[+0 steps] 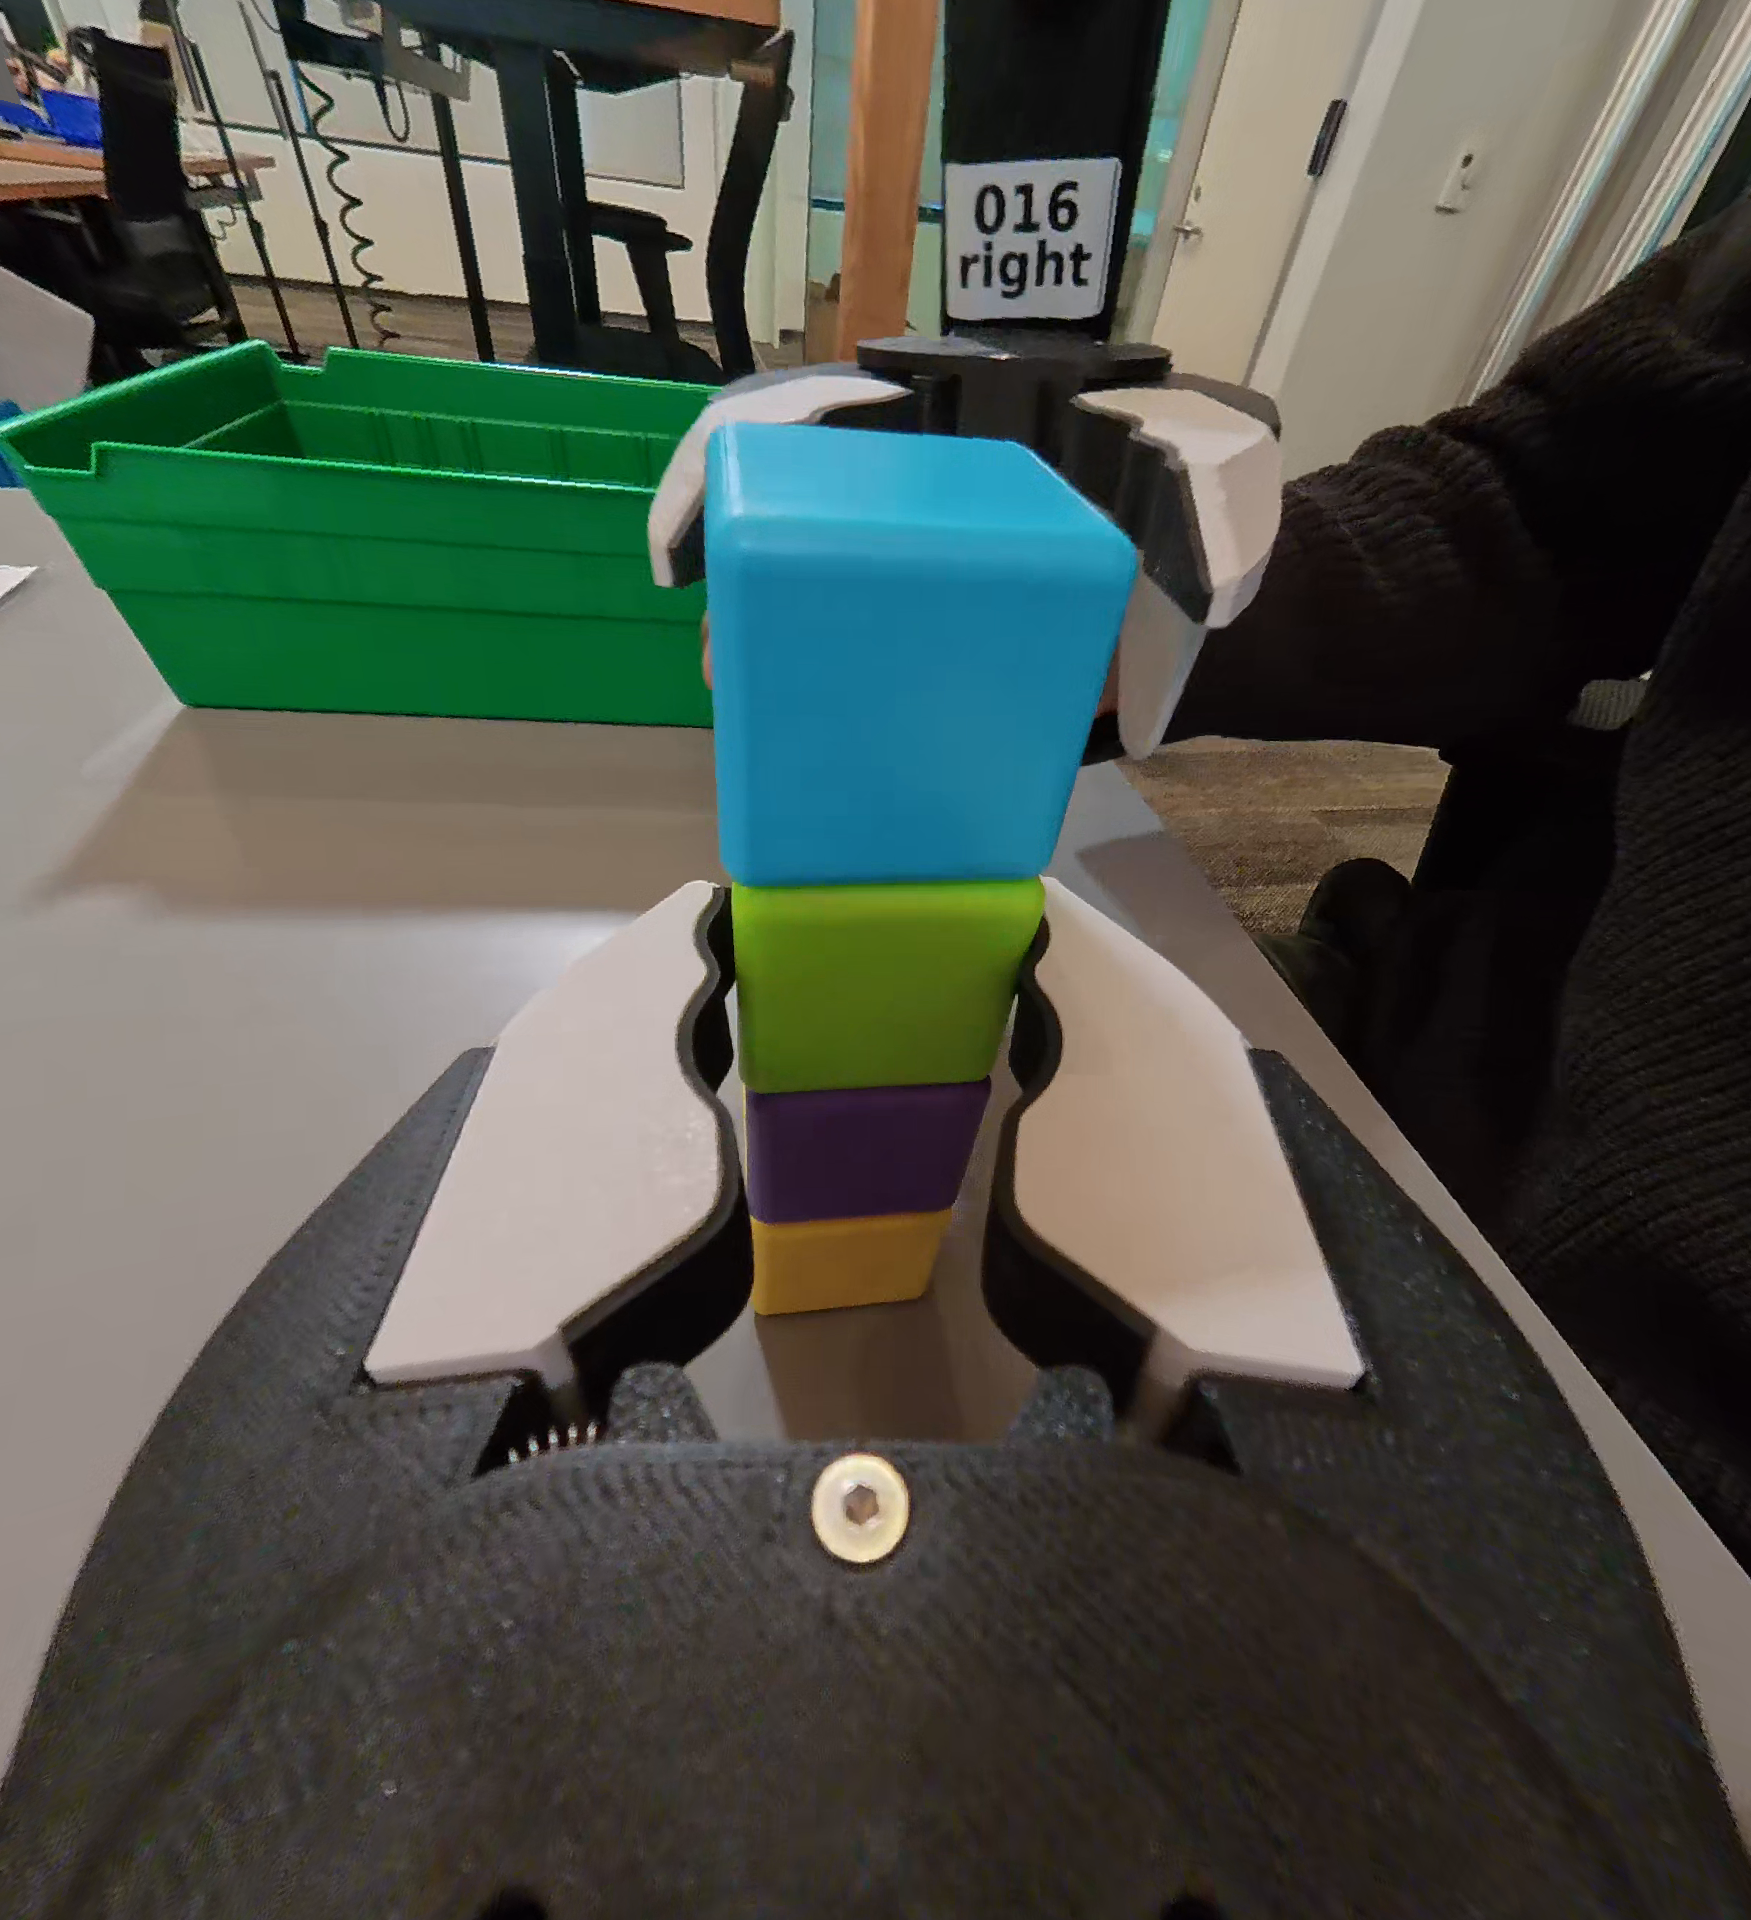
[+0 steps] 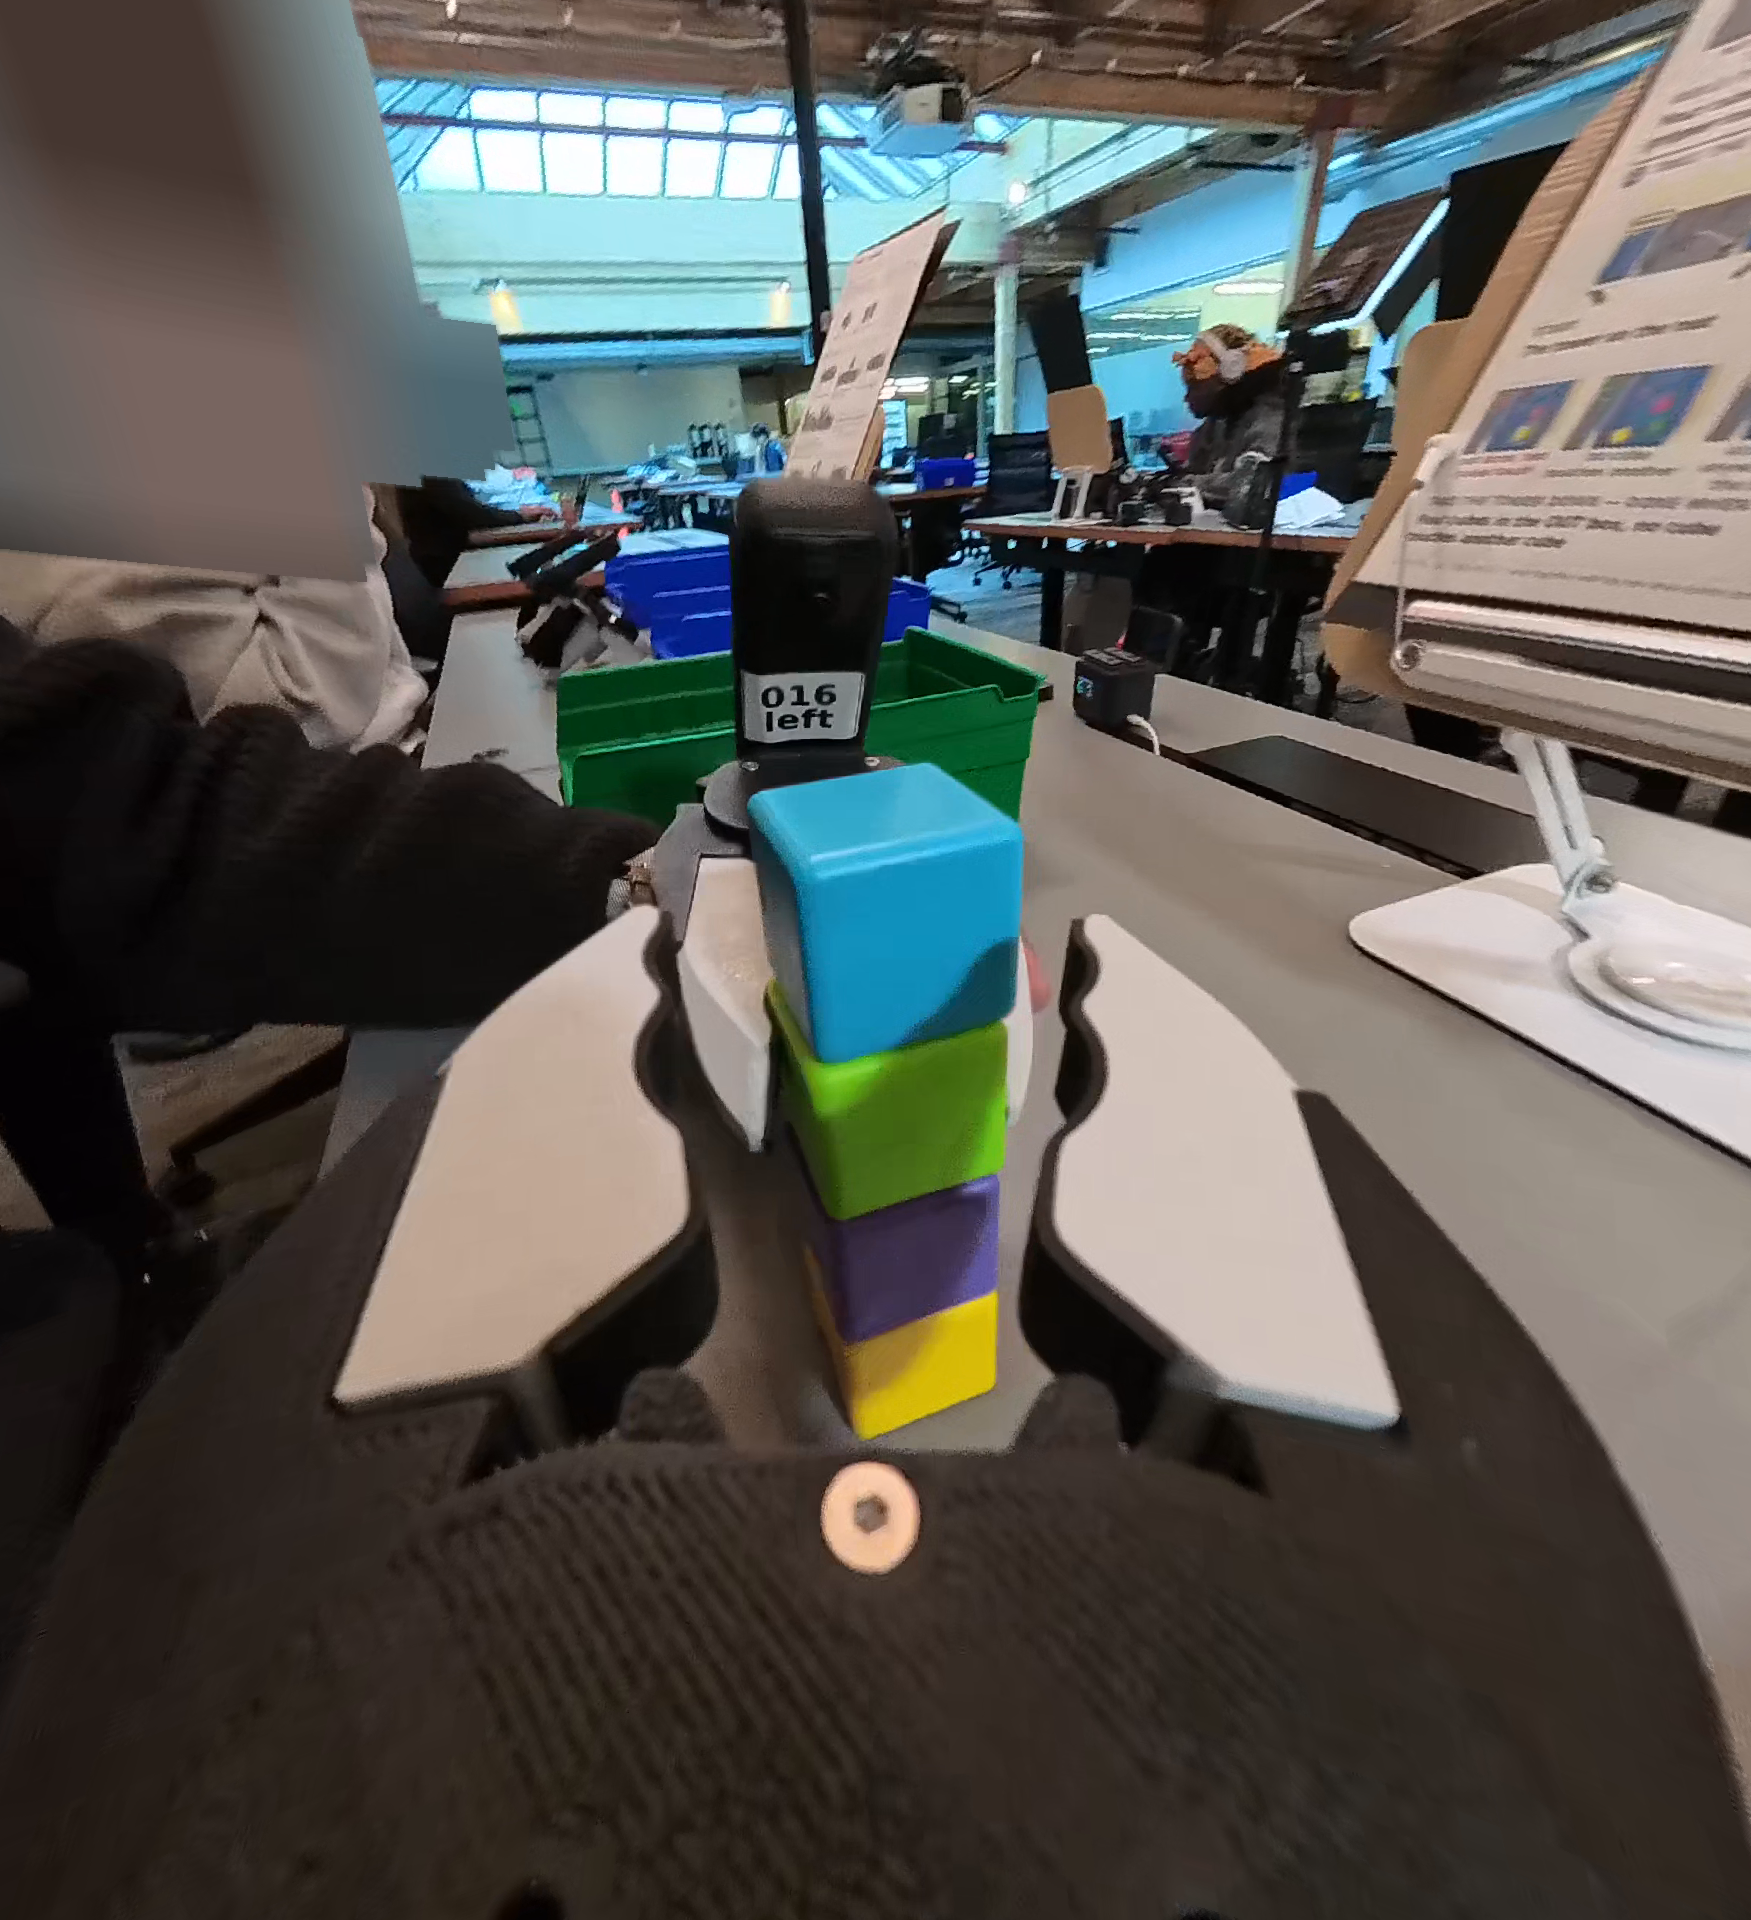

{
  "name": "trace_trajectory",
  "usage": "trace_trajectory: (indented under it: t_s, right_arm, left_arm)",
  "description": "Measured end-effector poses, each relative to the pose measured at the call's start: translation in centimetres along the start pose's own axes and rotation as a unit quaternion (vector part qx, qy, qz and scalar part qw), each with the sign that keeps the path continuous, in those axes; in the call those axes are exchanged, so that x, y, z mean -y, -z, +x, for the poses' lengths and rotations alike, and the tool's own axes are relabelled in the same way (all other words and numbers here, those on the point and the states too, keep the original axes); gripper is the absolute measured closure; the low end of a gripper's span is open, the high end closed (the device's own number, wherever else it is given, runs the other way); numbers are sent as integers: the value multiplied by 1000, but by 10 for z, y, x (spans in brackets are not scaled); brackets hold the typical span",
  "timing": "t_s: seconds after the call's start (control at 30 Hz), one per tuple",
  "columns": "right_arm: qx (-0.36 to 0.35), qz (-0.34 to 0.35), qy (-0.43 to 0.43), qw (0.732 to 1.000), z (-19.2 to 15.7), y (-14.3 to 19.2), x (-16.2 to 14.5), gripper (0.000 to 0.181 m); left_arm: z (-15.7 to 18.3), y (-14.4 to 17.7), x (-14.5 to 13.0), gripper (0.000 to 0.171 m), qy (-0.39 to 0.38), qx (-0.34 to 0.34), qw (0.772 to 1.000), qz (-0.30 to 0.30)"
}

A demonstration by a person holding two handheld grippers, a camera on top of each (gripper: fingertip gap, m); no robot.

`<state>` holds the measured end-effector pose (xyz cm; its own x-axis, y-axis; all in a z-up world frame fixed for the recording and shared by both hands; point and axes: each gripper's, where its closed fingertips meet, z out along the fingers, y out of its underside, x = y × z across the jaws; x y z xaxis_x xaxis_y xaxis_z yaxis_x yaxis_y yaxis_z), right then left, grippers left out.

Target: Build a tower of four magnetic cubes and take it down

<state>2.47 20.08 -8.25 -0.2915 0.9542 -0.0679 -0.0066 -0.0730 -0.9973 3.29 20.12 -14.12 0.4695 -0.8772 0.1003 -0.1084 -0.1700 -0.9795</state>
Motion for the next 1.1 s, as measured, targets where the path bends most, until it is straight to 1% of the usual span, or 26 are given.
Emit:
trace_trajectory:
  t_s: [0.07,0.17,0.2,0.23,0.27,0.47,0.63,0.67,0.7,0.77,0.83,0.87,0.93,1.0,1.03,1.1]
  right_arm:
    - [19,-9,11,1000,1,-7,-1,110]
    - [50,-15,-1,999,2,-16,-3,111]
    - [56,-23,-2,998,3,-18,-6,115]
    - [60,-31,3,998,4,-20,-10,125]
    - [66,-30,9,997,3,-20,-11,130]
    - [31,-16,17,999,3,-20,-10,131]
    - [20,-10,8,1000,5,-19,-9,131]
    - [17,0,-2,1000,5,-19,-6,132]
    - [14,26,-17,999,5,-17,3,131]
    - [4,84,-56,995,11,-8,28,131]
    - [-7,108,-67,992,16,3,47,132]
    - [-14,108,-63,992,19,9,53,132]
    - [-45,96,-39,994,27,24,64,132]
    - [-89,81,-8,993,43,46,81,131]
    - [-114,70,3,991,55,58,88,131]
    - [-176,24,16,984,85,85,94,131]
  left_arm:
    - [1,0,0,118,0,-3,1000,1]
    - [2,0,-1,118,-1,-4,1000,-1]
    - [2,0,-1,119,-4,-2,1000,-3]
    - [1,0,-1,119,-9,2,1000,-6]
    - [0,0,-2,119,-14,8,1000,-9]
    - [0,0,-2,120,-25,9,1000,-8]
    - [-1,0,-2,120,-19,10,1000,-7]
    - [-1,-1,-2,120,-20,10,1000,-7]
    - [-1,-1,-2,120,-22,10,1000,-8]
    - [-1,-1,-2,120,-25,11,1000,-8]
    - [-1,-1,-2,120,-23,12,1000,-7]
    - [-1,-1,-2,120,-22,13,1000,-7]
    - [-2,-1,-2,121,-19,14,1000,-5]
    - [-2,-1,-1,121,-16,15,1000,-1]
    - [-2,-1,-1,121,-13,16,1000,1]
    - [-3,-1,-1,121,-11,20,1000,4]
